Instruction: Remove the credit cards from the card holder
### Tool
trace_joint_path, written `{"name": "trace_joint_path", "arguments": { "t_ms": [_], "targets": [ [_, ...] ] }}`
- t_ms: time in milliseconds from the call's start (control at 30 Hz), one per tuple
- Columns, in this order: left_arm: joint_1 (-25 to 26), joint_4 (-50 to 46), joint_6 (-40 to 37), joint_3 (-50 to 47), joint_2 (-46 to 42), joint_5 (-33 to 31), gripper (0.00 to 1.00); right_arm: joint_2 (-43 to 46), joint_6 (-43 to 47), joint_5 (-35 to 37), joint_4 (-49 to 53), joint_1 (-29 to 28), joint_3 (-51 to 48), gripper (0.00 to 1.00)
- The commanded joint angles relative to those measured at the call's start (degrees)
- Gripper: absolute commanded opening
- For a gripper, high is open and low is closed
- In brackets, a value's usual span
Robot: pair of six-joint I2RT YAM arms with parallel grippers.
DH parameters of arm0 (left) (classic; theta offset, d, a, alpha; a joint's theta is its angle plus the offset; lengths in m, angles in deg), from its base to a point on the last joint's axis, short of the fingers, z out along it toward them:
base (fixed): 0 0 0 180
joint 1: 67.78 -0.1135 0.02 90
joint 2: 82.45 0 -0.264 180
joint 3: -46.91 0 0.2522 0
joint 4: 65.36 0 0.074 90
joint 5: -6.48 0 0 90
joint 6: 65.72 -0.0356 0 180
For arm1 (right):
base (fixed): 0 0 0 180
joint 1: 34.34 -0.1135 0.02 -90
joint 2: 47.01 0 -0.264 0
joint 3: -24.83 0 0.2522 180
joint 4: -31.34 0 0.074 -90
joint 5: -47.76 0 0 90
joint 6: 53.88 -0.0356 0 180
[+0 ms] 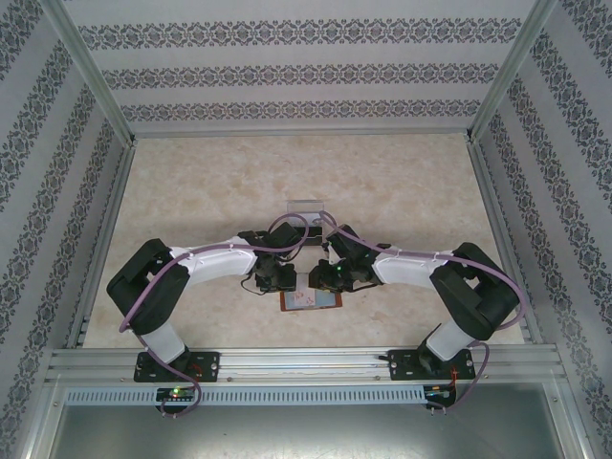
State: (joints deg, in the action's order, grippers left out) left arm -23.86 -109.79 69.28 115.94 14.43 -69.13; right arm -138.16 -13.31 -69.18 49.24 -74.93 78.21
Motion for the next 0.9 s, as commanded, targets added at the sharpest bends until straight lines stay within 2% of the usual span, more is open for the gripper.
{"name": "trace_joint_path", "arguments": {
  "t_ms": [0,367,667,867],
  "targets": [
    [1.08,-1.37,-1.10,-2.10,3.11,-1.54,0.24,-0.51,-1.23,-2.25,-4.54,0.44,-1.58,0.24],
    [1.27,-0.96,-0.93,-2.39,3.31,-1.37,0.24,-0.56,-4.34,-5.03,-13.29,1.57,-5.35,0.19],
    [1.33,-0.96,-0.79,-2.65,3.05,-1.54,0.24,1.35,-4.13,-4.25,-13.69,2.45,-7.28,0.09],
    [1.27,-0.96,-0.54,-3.01,2.61,-1.73,0.24,3.46,-3.07,-3.89,-12.01,3.82,-8.36,0.06]
  ]
}}
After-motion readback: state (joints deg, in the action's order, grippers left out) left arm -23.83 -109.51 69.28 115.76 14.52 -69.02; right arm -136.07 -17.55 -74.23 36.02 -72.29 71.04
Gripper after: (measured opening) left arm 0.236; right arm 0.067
